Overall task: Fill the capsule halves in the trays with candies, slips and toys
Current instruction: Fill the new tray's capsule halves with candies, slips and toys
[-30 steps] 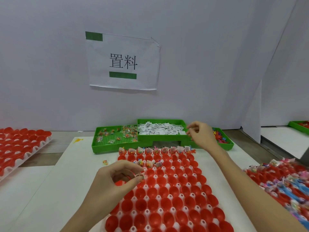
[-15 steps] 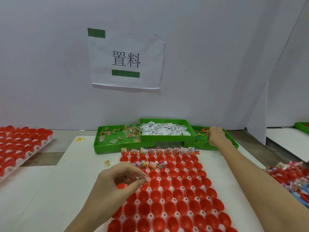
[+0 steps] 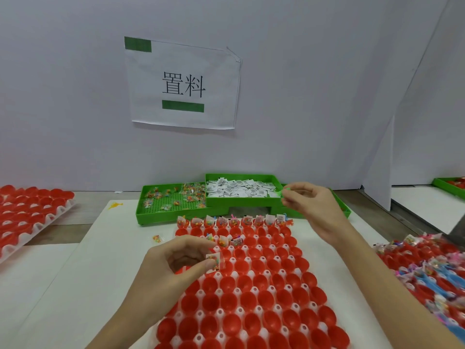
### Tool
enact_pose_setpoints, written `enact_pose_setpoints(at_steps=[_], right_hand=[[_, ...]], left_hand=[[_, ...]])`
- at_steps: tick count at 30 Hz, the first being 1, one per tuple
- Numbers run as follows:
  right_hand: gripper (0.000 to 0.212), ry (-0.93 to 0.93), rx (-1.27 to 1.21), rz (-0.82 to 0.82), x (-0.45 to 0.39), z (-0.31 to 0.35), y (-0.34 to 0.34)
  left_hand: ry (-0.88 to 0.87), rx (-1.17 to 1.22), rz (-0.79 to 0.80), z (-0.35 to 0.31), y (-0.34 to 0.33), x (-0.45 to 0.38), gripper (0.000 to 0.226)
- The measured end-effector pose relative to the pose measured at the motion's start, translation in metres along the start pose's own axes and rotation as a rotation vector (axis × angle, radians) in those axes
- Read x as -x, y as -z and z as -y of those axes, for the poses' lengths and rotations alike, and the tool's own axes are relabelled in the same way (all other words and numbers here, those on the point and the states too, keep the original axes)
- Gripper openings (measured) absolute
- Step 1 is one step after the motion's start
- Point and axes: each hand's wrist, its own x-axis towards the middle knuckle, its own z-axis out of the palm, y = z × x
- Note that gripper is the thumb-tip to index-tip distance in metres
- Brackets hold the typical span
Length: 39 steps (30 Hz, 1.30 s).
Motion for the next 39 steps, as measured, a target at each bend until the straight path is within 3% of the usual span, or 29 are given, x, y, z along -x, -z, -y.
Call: enact_pose_setpoints(at_steps=[5,11,22,28,32,39], right_hand=[[0.016,-0.014,-0.050,0.296,0.072,0.012,-0.039],[0.005,0.137,0.295,0.486,0.106,0.008,-0.061],[0.009,0.106,0.410,0.433,0.117,-0.001,-0.062],[0.010,0.151,0.420,0.391,0.117,-0.003,-0.062],[0.012,0.134,0.354,0.549,0.116,-0.003,-0.060],[0.010,0.175,0.278,0.642,0.105,-0.004,-0.048]], left_hand=[[0.004,0.020,-0.027,-0.005,-0.005,0.003,0.025],[-0.068,-0.002,0.017,-0.007,-0.010,0.006,0.031],[-0.114,-0.062,0.103,0.003,-0.015,0.007,0.040],[-0.130,-0.117,0.071,0.006,-0.015,0.007,0.042],[-0.142,-0.120,0.039,0.007,-0.015,0.007,0.040],[-0.219,-0.081,-0.005,-0.004,-0.026,0.013,0.037]])
